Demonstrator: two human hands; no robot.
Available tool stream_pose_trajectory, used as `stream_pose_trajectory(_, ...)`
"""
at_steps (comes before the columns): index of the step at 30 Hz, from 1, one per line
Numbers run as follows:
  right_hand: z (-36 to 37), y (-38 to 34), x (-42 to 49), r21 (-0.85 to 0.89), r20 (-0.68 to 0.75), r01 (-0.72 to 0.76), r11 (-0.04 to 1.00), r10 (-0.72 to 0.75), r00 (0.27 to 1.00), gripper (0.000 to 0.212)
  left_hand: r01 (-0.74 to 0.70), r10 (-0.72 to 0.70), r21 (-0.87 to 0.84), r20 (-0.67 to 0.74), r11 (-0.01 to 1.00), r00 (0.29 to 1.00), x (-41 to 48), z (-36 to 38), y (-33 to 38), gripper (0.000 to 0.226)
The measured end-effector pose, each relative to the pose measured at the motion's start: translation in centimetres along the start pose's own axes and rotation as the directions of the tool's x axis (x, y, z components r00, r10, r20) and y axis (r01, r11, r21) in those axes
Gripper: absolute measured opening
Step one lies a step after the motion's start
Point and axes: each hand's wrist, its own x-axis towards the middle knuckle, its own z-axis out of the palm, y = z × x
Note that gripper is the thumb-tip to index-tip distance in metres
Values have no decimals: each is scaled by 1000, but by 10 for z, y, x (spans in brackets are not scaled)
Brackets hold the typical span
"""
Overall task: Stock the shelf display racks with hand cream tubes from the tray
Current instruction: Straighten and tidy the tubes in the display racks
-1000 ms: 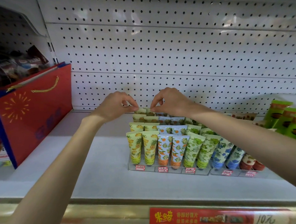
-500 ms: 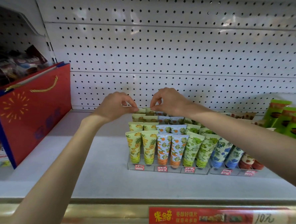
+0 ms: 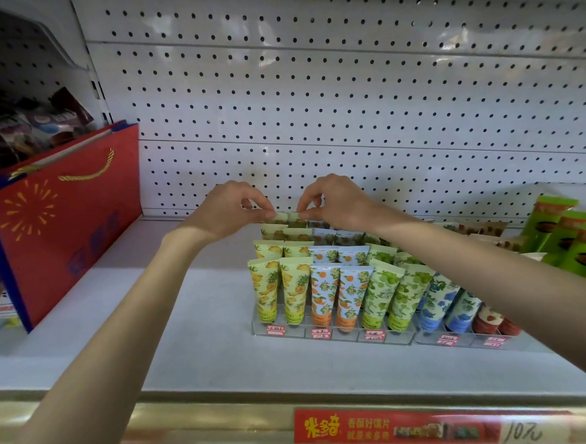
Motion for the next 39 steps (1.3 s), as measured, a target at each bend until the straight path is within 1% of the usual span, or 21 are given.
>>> stream_pose_trajectory(7,0,4,0,9,-10,2,1000,-2,1000,10,-13,13,-13,-2,1000,1000,0,-1,-1,12)
stream_pose_trajectory(11,-1,7,-1,35,-22,9,999,-8,1000,10,-17,17,-9,-21,1000,1000,-2,-3,-2,7)
stream_pose_trajectory(15,-5,8,-5,73,-53,-8,997,12,999,10,-20,17,-50,-57,999,998,-9,-6,0,1)
stream_pose_trajectory(19,-14,-1,-21,152,-88,12,988,1,996,6,-14,6,-111,-78,994,997,-24,-12,6,9)
stream_pose_trajectory(22,-16,-13,-42,166,-62,41,985,-31,998,8,-22,16,-156,-38,987,999,-39,-15,13,17)
stream_pose_trajectory(25,-12,-23,-61,158,-5,52,986,-51,999,13,-3,7,-140,34,990,999,-55,-18,21,27)
stream_pose_trajectory(30,-2,-30,-77,97,-3,132,987,-132,991,16,-31,45,-123,112,992,993,-70,-24,28,19)
stream_pose_trajectory(35,2,-31,-78,86,-34,138,987,-135,990,14,-32,44,-65,196,997,980,-71,-27,21,19)
stream_pose_trajectory(39,5,-30,-79,83,-36,120,989,-118,992,12,-45,60,-69,233,997,971,-71,-28,18,21)
